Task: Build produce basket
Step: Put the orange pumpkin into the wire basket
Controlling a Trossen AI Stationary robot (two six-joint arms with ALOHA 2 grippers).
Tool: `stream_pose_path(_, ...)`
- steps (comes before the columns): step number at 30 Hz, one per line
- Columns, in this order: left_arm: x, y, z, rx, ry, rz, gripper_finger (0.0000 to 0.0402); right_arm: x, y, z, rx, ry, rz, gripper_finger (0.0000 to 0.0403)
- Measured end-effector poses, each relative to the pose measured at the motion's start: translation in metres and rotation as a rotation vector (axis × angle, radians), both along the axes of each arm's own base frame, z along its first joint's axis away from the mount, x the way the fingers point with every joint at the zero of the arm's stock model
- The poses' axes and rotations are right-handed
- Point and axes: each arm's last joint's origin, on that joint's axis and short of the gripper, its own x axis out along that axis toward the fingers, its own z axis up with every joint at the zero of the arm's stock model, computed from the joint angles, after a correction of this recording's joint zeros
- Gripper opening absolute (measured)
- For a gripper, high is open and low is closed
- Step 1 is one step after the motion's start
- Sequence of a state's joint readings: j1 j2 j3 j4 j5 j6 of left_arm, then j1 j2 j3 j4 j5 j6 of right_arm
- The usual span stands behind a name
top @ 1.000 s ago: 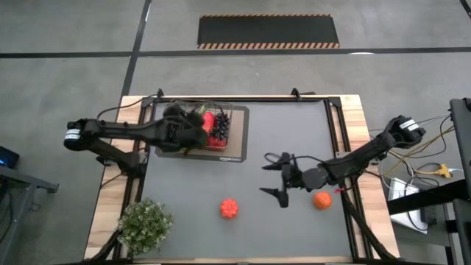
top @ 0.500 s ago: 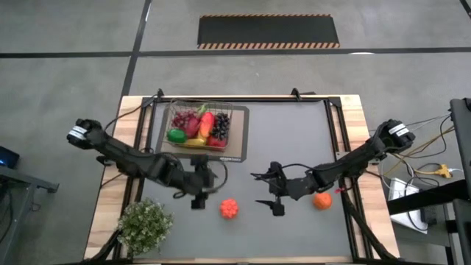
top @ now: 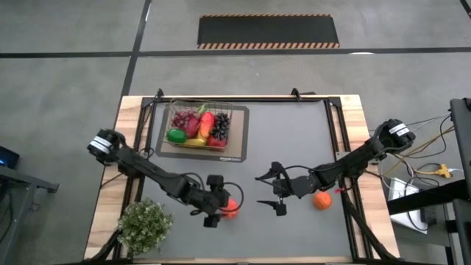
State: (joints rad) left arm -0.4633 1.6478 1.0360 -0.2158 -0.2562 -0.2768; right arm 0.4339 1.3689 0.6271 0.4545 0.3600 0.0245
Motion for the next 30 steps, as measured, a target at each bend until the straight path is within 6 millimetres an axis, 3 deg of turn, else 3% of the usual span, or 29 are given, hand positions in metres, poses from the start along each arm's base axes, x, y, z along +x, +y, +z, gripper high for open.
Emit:
stream_pose_path(9,0.012,-0.005,-0.029,-0.029,0.021,0.004,0.0336,0.000,0.001,-0.001,0.001,0.009,0.032,0.0369)
stream_pose_path(30,0.004,-0.001,-0.049,-0.138,-0.010,0.076,0.0336,-0.001,0.000,-0.001,0.015,0.014,0.022,0.0369)
